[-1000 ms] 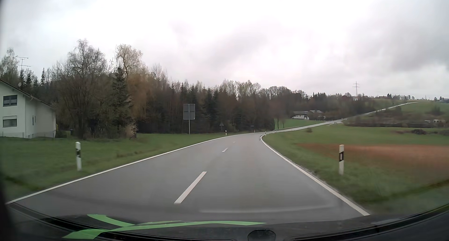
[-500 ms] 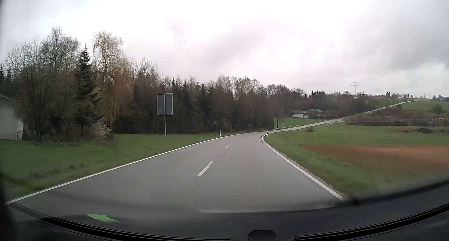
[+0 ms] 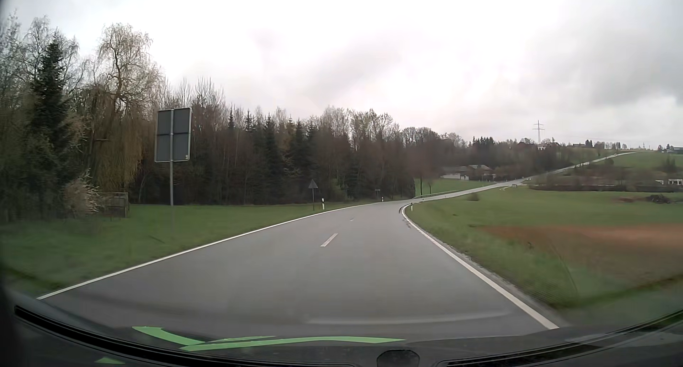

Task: Follow the waypoints while adhering to traffic rules and regulations

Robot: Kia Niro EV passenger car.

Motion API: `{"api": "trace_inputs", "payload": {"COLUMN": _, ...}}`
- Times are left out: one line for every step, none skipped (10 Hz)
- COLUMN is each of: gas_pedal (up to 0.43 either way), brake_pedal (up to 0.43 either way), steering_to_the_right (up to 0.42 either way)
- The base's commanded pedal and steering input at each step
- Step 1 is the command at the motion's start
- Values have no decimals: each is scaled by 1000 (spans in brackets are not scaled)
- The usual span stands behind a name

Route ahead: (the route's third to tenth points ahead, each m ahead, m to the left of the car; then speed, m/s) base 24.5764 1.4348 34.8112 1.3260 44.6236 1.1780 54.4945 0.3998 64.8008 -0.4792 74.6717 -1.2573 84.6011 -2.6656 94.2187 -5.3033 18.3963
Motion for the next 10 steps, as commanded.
{"api": "trace_inputs", "payload": {"gas_pedal": 28, "brake_pedal": 0, "steering_to_the_right": 6}}
{"api": "trace_inputs", "payload": {"gas_pedal": 47, "brake_pedal": 0, "steering_to_the_right": 9}}
{"api": "trace_inputs", "payload": {"gas_pedal": 47, "brake_pedal": 0, "steering_to_the_right": 11}}
{"api": "trace_inputs", "payload": {"gas_pedal": 47, "brake_pedal": 0, "steering_to_the_right": 12}}
{"api": "trace_inputs", "payload": {"gas_pedal": 47, "brake_pedal": 0, "steering_to_the_right": 12}}
{"api": "trace_inputs", "payload": {"gas_pedal": 47, "brake_pedal": 0, "steering_to_the_right": 12}}
{"api": "trace_inputs", "payload": {"gas_pedal": 47, "brake_pedal": 0, "steering_to_the_right": 12}}
{"api": "trace_inputs", "payload": {"gas_pedal": 59, "brake_pedal": 0, "steering_to_the_right": 11}}
{"api": "trace_inputs", "payload": {"gas_pedal": 59, "brake_pedal": 0, "steering_to_the_right": 12}}
{"api": "trace_inputs", "payload": {"gas_pedal": 59, "brake_pedal": 0, "steering_to_the_right": 12}}
